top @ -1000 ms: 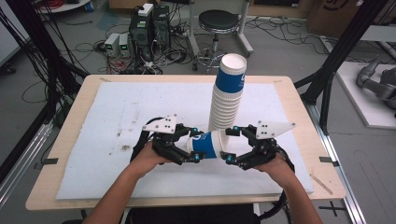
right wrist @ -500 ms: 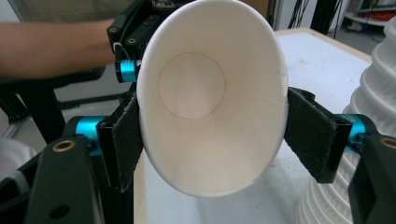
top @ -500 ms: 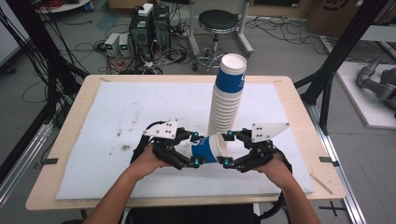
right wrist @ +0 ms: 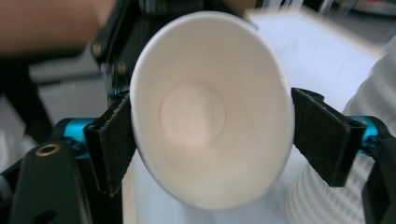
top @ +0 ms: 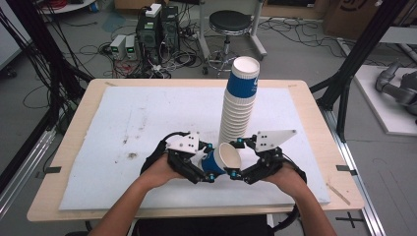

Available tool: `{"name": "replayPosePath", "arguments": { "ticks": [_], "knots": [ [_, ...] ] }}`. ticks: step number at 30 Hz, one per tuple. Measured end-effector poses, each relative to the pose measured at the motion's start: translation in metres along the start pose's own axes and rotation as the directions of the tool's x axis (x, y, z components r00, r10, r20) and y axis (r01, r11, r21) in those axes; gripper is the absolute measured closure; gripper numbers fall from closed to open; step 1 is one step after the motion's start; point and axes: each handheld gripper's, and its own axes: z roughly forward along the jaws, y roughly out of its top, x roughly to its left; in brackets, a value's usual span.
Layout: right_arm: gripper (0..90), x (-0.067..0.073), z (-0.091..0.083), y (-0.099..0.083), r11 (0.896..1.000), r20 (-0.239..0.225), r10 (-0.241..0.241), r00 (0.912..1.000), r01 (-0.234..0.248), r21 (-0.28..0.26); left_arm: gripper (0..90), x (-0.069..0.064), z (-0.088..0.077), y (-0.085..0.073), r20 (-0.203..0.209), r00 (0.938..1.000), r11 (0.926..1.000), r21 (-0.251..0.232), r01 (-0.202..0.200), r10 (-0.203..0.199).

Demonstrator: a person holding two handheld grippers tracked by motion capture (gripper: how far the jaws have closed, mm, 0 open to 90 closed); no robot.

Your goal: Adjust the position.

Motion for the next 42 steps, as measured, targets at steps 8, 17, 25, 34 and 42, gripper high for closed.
{"name": "replayPosePath", "arguments": {
  "ticks": [8,17,25,34,42],
  "knots": [
    [18.2,-0.002,-0.005,-0.001,0.986,0.015,0.095,0.9954,-0.091,-0.143,27.4,0.005,-0.004,-0.013,0.027,0.9954,0.9725,-0.212,0.096,-0.092],
    [23.9,-0.001,-0.001,-0.001,0.996,-0.016,0.033,0.9993,-0.034,-0.08,22.3,-0.003,0.004,-0.009,-0.03,0.9988,0.9965,-0.076,0.036,-0.038],
    [22.2,0.002,0.01,-0.001,1.0,-0.012,-0.019,0.9997,0.02,0.006,25.0,-0.004,0.01,-0.008,-0.02,0.9997,0.9991,-0.039,0.013,-0.014],
    [18.7,0.0,-0.004,-0.003,0.995,0.025,0.049,0.9985,-0.047,-0.088,27.5,-0.002,-0.002,-0.011,-0.063,0.9967,0.9937,-0.103,0.045,-0.052],
    [18.8,-0.008,-0.034,-0.014,0.991,0.097,0.082,0.9919,-0.071,-0.115,28.2,0.003,-0.041,-0.026,-0.196,0.9701,0.9598,-0.267,0.087,-0.143]
  ]
}}
